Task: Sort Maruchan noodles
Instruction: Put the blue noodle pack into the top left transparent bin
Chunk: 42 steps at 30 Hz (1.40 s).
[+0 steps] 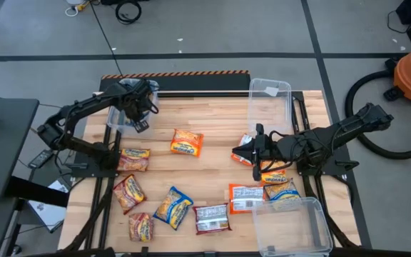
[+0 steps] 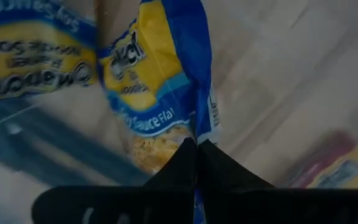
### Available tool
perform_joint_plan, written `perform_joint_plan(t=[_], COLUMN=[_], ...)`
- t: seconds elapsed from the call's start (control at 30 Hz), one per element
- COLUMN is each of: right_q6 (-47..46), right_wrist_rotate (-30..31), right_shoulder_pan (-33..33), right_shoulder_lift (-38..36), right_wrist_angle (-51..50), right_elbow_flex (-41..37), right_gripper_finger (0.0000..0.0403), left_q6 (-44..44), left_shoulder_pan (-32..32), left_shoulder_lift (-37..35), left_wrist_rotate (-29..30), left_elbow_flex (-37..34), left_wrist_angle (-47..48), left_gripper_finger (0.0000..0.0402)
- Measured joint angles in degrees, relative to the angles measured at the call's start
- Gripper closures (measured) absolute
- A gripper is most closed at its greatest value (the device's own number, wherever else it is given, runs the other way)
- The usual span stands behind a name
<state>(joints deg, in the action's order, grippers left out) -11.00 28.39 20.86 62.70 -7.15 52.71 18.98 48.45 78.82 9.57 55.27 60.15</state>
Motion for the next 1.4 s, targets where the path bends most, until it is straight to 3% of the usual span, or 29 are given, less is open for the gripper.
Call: perform_joint_plan(t=[0.23, 0.4, 0.5, 0.8, 1.0, 1.23, 1.4], right_q6=[0.00, 0.00, 0.00, 0.39, 0.48, 0.60, 0.66], right_wrist_rotate=[-0.01, -0.01, -0.01, 0.02, 0.02, 0.05, 0.08], right_shoulder_pan=[0.00, 0.00, 0.00, -0.39, -0.37, -0.80, -1.63], right_shoulder_lift=[0.00, 0.00, 0.00, 0.00, 0.00, 0.00, 0.00], right_wrist_angle=[0.36, 0.41, 0.41, 0.29, 0.21, 0.21, 0.12], right_elbow_flex=[0.00, 0.00, 0.00, 0.00, 0.00, 0.00, 0.00], right_gripper_finger=[0.0367, 0.0367, 0.0367, 0.0367, 0.0367, 0.0367, 0.0367], left_q6=[8.72, 20.81, 25.09, 27.33, 24.24, 19.39, 20.96], left_shoulder_pan=[0.32, 0.66, 2.16, 6.23, 8.77, 8.76, 8.91], left_shoulder_lift=[-0.23, -0.30, 0.64, 3.67, 7.65, 10.34, 10.35], left_wrist_rotate=[2.88, 2.76, -2.32, -10.21, -10.91, -3.78, 2.07], left_elbow_flex=[9.17, 12.72, 12.69, 12.63, 12.63, 12.62, 12.61], left_wrist_angle=[4.85, 4.47, 4.34, 0.81, -2.55, -11.24, -11.34], left_gripper_finger=[0.0397, 0.0398, 0.0398, 0.0399, 0.0399, 0.0395, 0.0393])
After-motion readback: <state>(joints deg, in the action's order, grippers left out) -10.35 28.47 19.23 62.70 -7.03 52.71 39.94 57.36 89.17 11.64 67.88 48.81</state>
